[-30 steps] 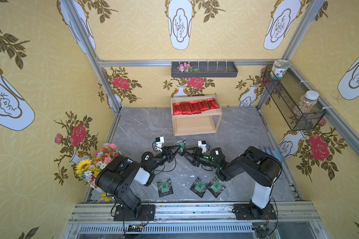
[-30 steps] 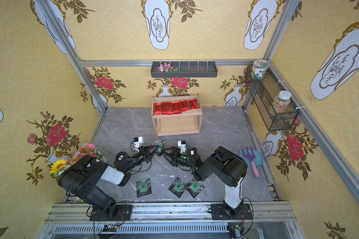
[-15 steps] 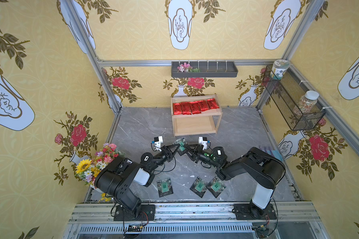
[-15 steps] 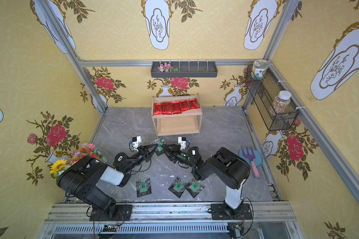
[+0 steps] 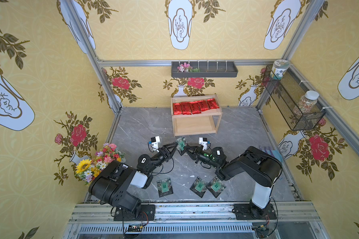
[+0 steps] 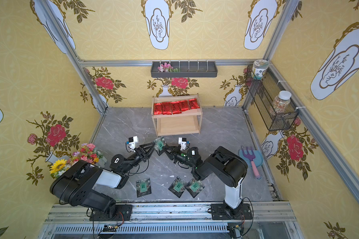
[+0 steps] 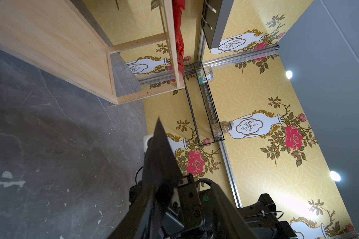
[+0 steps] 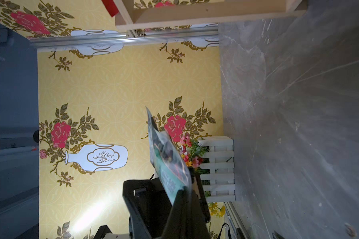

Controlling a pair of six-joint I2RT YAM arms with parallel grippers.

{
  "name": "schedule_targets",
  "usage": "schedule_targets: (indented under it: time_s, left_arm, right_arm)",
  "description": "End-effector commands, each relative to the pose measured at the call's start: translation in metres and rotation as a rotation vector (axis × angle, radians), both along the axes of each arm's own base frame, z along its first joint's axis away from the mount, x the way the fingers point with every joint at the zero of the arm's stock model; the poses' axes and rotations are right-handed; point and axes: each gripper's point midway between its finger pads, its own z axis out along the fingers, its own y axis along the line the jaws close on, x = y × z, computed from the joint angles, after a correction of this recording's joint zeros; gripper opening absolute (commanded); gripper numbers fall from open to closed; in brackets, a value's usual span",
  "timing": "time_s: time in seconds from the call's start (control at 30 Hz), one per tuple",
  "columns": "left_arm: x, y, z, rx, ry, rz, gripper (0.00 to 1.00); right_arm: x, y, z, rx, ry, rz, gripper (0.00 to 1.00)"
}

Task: Place the tea bags on the shelf by color
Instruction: Place the tea bag on the shelf.

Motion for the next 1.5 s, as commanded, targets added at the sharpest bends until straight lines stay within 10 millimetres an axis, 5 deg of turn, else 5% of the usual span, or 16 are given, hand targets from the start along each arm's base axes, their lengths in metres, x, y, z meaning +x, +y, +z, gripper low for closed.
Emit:
schedule_targets:
  time_s: [0.0, 0.4, 0.73, 0.97, 1.47]
  left_arm:
    - [-0.001, 0.01, -0.005, 0.066, -0.012, 0.034, 0.56]
    - [0.001, 0.052, 0.011, 0.38, 0.0, 0.251, 0.69]
    - [0.001, 0.056, 0.002, 0.429, 0.032, 0.229, 0.71]
    - [0.001, 0.058, 0.004, 0.42, 0.032, 0.224, 0.71]
    - [0.003, 0.064, 0.0, 0.423, 0.043, 0.231, 0.72]
  right_arm:
    - [0.019, -0.001, 0.004, -0.01, -0.057, -0.064, 0.0]
    - [0.085, -0.003, -0.012, -0.173, -0.138, -0.319, 0.0]
    - [0.132, -0.015, -0.027, -0.273, -0.179, -0.45, 0.02]
    - [0.163, 0.003, -0.03, -0.284, -0.189, -0.453, 0.04]
    - [0.194, 0.024, -0.067, -0.303, -0.134, -0.444, 0.06]
